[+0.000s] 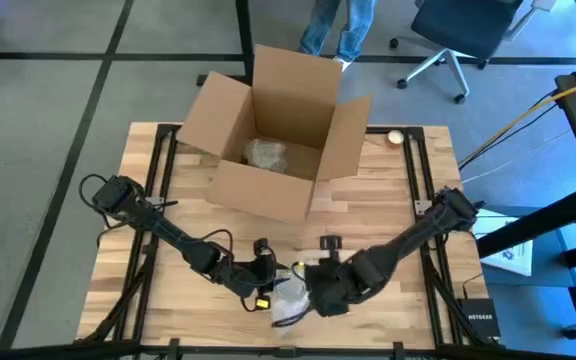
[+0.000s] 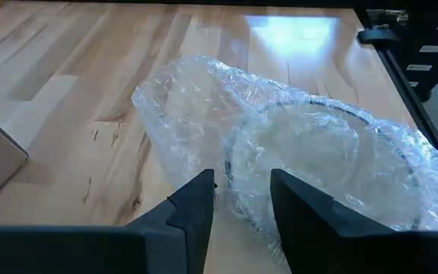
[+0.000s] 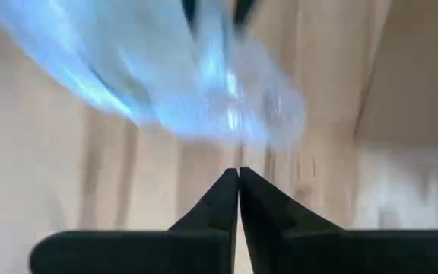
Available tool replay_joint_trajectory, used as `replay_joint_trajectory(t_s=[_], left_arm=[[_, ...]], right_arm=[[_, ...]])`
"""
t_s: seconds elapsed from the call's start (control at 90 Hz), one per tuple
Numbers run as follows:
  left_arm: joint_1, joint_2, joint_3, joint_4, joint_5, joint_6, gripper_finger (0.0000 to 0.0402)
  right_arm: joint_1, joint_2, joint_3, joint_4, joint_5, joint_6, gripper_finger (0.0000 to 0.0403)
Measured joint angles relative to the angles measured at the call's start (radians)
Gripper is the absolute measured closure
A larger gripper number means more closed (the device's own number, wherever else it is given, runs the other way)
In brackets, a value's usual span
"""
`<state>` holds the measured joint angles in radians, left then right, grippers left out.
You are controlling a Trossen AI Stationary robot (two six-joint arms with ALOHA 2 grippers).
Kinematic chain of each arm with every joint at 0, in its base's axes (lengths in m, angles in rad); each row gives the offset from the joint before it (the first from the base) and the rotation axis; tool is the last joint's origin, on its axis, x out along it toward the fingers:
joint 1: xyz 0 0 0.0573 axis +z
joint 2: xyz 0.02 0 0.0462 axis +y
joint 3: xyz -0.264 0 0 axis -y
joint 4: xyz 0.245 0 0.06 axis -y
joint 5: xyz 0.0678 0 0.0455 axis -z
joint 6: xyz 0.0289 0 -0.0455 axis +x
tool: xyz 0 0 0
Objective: Wrap mug
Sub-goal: Wrap the blue mug with bubble wrap
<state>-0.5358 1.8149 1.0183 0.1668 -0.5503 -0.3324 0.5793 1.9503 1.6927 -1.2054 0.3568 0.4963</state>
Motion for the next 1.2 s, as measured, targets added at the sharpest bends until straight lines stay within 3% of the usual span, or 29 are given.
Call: replay_joint_trajectory(t_s=[0.2,0.311,0.433,0.756,1.2], left_arm=[[0.000,0.000,0.000,0.002,-0.001,0.000,0.0286],[0.000,0.000,0.000,0.003,0.000,-0.001,0.0286],[0.000,0.000,0.000,0.003,-0.004,-0.001,0.0286],[0.001,0.000,0.000,0.004,-0.011,-0.006,0.0286],[0.002,0.000,0.001,0.012,-0.018,-0.012,0.0286]], right_arm=[[-0.019,0.000,-0.239,0.279,0.122,0.014,0.0402],[-0.018,-0.008,-0.230,0.339,0.220,-0.009,0.0402],[0.001,-0.020,-0.178,0.356,0.224,-0.059,0.0402],[0.036,-0.018,-0.224,0.607,0.097,-0.162,0.0402],[-0.038,0.028,-0.236,0.706,-0.111,-0.228,0.0402]])
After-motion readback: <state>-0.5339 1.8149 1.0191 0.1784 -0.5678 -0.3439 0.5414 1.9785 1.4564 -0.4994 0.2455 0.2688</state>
